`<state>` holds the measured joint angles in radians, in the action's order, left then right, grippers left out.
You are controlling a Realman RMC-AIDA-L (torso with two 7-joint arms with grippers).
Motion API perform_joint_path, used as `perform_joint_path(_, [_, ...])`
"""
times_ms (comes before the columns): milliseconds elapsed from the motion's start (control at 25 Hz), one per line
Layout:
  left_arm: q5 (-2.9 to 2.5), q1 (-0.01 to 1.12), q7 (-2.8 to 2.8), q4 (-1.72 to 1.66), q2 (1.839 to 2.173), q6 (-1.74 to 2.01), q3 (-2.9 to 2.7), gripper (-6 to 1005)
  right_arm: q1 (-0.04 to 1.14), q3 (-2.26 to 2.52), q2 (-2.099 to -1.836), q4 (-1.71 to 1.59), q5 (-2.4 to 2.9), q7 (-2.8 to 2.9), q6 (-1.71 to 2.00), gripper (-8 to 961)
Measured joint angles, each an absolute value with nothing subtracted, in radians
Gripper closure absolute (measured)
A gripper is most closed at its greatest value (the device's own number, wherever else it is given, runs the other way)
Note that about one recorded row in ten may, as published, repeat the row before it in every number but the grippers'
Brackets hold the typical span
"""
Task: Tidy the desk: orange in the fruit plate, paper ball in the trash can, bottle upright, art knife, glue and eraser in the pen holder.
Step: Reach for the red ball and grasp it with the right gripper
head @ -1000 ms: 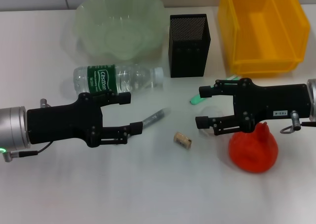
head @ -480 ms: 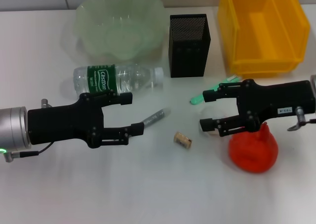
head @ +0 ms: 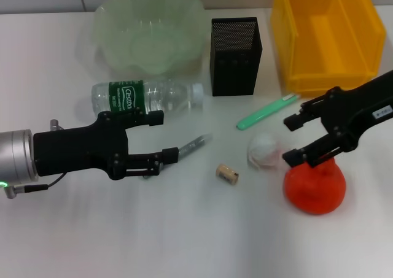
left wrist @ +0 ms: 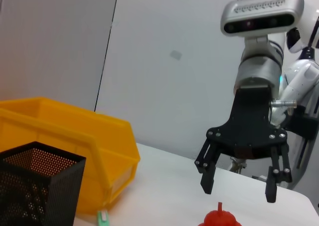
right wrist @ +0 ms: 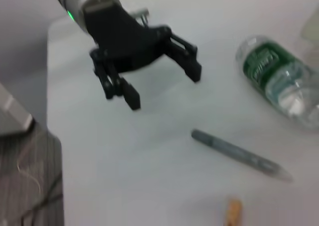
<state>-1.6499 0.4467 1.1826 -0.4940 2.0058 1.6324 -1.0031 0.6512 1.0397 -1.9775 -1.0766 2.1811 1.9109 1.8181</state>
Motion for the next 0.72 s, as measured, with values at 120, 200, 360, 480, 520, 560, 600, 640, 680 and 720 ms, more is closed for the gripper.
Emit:
perform_joint_path(120, [-1.646, 0.447, 1.183, -0.494, 2.006, 1.632, -1.001, 161, 0.698, 1.028, -1.977, -1.098, 2.276, 1.941, 1.85, 137])
perform_joint_path(200, [-1.642, 0.447, 1.183, -0.494, 2.006, 1.632, -0.997, 161, 0.723, 1.027, -1.976, -1.111, 2.328, 1.954, 1.865, 137])
perform_joint_path(360, [-1.639, 0.446, 1.185, -0.494, 2.007, 1.628, -0.987, 162, 0.76, 1.032, -1.976, -1.121, 2.405, 1.963, 1.88, 137])
perform_joint_path(480, [-1.638, 0.446, 1.186, -0.494, 2.01, 1.627, -0.978, 162, 0.789, 1.046, -1.989, -1.123, 2.502, 1.966, 1.882, 137])
perform_joint_path(520, [-1.638, 0.446, 1.187, -0.494, 2.01, 1.627, -0.977, 162, 0.795, 1.054, -1.995, -1.123, 2.524, 1.966, 1.883, 136])
perform_joint_path(560, [-1.638, 0.446, 1.188, -0.494, 2.01, 1.626, -0.977, 162, 0.8, 1.064, -2.001, -1.123, 2.546, 1.966, 1.883, 136])
perform_joint_path(600, [-1.638, 0.446, 1.188, -0.494, 2.01, 1.626, -0.977, 163, 0.8, 1.064, -2.001, -1.123, 2.546, 1.966, 1.883, 136])
perform_joint_path(640, [-1.639, 0.446, 1.19, -0.494, 2.01, 1.626, -0.977, 163, 0.81, 1.086, -2.011, -1.121, 2.58, 1.967, 1.881, 136])
perform_joint_path(680, [-1.639, 0.446, 1.19, -0.494, 2.01, 1.626, -0.977, 163, 0.81, 1.086, -2.011, -1.121, 2.58, 1.967, 1.881, 136])
perform_joint_path(720, [-1.639, 0.446, 1.191, -0.493, 2.01, 1.625, -0.977, 163, 0.813, 1.097, -2.017, -1.119, 2.595, 1.967, 1.88, 136])
